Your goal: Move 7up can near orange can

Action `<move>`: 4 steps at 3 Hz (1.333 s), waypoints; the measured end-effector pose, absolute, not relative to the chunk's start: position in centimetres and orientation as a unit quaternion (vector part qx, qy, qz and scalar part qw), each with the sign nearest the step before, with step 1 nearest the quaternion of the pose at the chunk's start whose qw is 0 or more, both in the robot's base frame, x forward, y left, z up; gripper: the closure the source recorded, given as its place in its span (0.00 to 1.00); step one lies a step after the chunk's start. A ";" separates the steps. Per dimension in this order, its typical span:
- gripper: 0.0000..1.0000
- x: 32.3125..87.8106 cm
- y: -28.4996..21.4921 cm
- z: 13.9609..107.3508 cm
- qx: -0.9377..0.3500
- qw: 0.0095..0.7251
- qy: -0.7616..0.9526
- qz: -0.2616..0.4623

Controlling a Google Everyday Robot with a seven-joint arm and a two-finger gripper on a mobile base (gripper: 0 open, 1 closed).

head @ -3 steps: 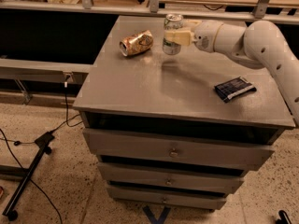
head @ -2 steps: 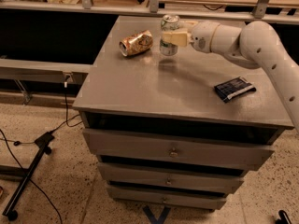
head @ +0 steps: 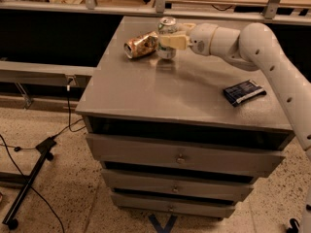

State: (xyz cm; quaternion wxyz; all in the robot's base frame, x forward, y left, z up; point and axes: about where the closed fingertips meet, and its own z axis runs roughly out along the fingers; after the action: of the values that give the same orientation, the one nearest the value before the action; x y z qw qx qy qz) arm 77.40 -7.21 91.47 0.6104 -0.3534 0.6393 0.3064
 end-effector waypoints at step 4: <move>0.04 77.8 -5.0 90.4 -0.362 0.599 0.636 0.324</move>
Offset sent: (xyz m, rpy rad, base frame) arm 0.0052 0.0129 -0.0110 -0.0039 0.0154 0.0305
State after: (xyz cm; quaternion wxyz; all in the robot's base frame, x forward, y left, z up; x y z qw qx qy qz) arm 77.79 -5.01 90.42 0.5991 -0.3618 0.6363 0.3244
